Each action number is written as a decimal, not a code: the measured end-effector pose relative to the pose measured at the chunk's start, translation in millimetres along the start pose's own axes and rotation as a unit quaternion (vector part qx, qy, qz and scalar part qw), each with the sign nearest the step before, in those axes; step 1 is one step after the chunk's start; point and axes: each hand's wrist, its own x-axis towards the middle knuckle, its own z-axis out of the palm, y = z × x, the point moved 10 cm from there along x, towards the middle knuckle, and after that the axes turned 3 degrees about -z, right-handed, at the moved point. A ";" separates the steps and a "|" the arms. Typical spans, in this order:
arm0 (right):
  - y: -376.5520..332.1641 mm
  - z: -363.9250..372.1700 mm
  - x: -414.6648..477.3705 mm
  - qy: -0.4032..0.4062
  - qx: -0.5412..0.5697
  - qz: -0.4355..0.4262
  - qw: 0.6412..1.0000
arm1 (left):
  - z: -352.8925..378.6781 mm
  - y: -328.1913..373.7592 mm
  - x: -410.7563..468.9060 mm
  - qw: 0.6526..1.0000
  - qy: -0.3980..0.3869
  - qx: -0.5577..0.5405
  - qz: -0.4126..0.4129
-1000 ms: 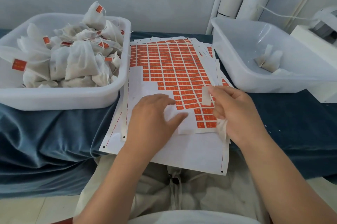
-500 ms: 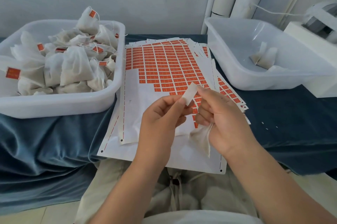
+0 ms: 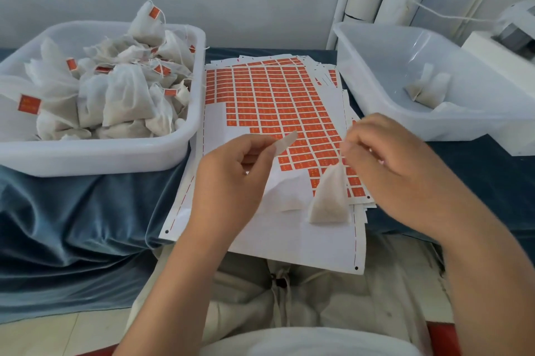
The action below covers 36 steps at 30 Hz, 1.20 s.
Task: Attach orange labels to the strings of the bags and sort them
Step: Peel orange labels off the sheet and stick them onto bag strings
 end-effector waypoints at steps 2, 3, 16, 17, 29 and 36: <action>-0.6 -9.9 -5.9 0.013 0.109 0.007 0.994 | 0.5 8.8 -1.4 1.000 -0.022 -0.005 0.010; -2.0 -10.1 -7.2 -0.004 0.156 0.012 0.988 | 1.6 14.1 -2.8 0.999 -0.037 -0.007 0.017; -31.9 14.7 -18.7 -0.156 0.239 -0.014 0.958 | 26.5 50.9 -34.5 0.956 -0.280 -0.085 0.037; -30.4 16.5 -18.7 -0.158 0.236 -0.007 0.959 | 28.3 50.0 -36.0 0.953 -0.290 -0.087 0.030; -14.3 37.9 -10.9 -0.178 0.265 0.069 0.945 | 38.8 46.0 -41.2 0.936 -0.337 -0.102 0.008; -7.2 41.8 -1.0 -0.131 0.271 0.061 0.952 | 45.6 43.3 -39.9 0.912 -0.348 -0.217 -0.016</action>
